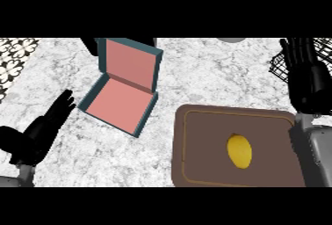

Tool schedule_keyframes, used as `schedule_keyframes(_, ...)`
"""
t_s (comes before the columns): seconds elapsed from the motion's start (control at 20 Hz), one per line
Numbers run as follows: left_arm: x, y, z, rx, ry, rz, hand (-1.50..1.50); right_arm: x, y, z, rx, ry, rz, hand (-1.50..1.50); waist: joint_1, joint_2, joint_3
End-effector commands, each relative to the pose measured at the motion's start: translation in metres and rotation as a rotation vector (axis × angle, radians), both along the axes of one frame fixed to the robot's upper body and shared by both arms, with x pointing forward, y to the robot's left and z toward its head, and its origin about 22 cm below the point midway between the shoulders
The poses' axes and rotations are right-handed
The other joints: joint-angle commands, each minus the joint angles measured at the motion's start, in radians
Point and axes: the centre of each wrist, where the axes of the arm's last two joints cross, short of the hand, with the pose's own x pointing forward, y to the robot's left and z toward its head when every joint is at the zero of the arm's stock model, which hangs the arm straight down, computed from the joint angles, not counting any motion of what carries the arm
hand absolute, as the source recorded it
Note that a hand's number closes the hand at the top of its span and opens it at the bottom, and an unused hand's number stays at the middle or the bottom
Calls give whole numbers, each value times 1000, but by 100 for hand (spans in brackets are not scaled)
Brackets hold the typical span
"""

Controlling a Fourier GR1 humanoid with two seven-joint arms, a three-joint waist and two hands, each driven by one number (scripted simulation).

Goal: Pick the lemon from the tray and place it in the tiered basket

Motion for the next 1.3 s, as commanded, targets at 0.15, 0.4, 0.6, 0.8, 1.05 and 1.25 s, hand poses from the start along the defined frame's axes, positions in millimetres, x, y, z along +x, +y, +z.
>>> schedule_keyframes(0.15,-1,17,12,197,-126,165,0,-61,5,-31,47,39,-176,150,-42,-1,-22)
schedule_keyframes(0.4,2,34,12,222,-97,259,0,-105,-77,-104,-68,344,-769,-150,-138,14,-27)
schedule_keyframes(0.6,1,10,4,238,-112,267,0,-152,-27,-103,-10,260,-879,-150,-90,-2,-25)
schedule_keyframes(0.8,17,6,16,250,-128,243,0,-194,-8,-74,-122,309,-851,-150,-68,6,-27)
schedule_keyframes(1.05,15,6,8,255,-126,232,0,-229,-14,-66,-422,595,-658,-150,-50,15,-32)
schedule_keyframes(1.25,20,-1,18,255,-148,178,0,-229,-10,-28,-545,721,-615,-150,-11,22,-32)
